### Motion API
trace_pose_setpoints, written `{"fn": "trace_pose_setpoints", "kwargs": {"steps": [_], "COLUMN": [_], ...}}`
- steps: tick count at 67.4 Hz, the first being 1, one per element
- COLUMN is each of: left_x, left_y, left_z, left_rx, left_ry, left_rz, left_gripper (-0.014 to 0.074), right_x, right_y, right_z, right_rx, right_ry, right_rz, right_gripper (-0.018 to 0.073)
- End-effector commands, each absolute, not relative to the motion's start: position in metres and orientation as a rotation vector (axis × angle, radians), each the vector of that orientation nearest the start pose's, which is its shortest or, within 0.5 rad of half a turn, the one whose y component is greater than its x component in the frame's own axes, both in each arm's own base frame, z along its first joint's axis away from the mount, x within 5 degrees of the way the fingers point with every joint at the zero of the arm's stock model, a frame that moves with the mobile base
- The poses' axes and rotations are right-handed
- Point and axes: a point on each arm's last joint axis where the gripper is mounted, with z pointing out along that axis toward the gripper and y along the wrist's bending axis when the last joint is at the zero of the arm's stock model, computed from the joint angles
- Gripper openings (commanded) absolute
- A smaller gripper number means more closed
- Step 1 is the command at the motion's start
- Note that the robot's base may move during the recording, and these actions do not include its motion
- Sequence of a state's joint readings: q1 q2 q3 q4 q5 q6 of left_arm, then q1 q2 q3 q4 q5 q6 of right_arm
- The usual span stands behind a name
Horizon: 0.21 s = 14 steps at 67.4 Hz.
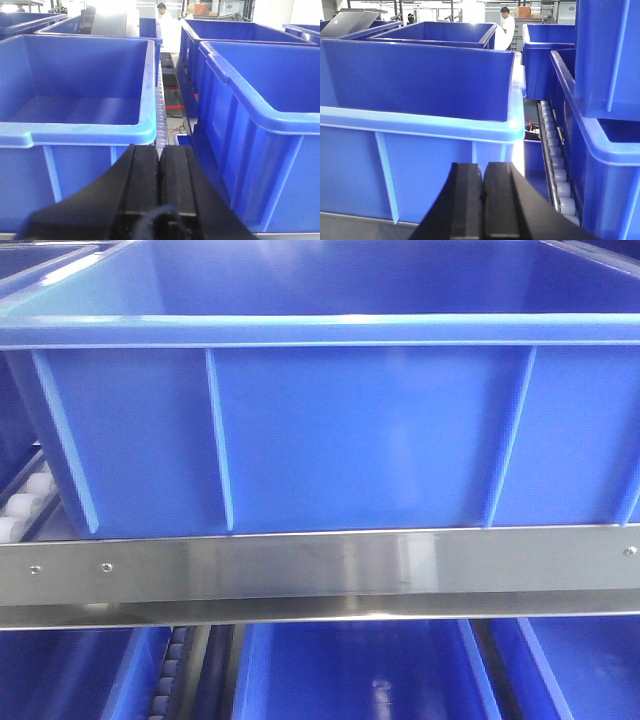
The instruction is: Grab silver tray and place in blue box
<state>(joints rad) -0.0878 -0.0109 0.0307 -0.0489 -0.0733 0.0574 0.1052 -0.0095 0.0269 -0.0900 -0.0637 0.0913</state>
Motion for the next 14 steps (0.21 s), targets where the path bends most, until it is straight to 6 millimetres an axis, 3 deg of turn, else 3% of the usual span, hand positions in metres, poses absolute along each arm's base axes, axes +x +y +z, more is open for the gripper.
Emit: {"fn": "trace_pose_setpoints", "kwargs": {"steps": [1,14], "left_x": [0.0537,0.0537], "left_y": [-0.0041,-0.0041], "left_z": [0.2135,0.2135], "left_rx": [0.052,0.052], "left_ry": [1.338,1.338], "left_rz": [-0.071,-0.071], "left_gripper": [-0.0092,-0.0092], "right_x": [0.0515,0.0515], "right_y": [0.0063,0.0063], "right_z": [0.2244,0.2244], "right_rx": [-0.081,-0.081], "right_ry": [1.318,1.318], "right_rz": [0.087,0.087], "right_gripper": [0.0049,0.0049]}}
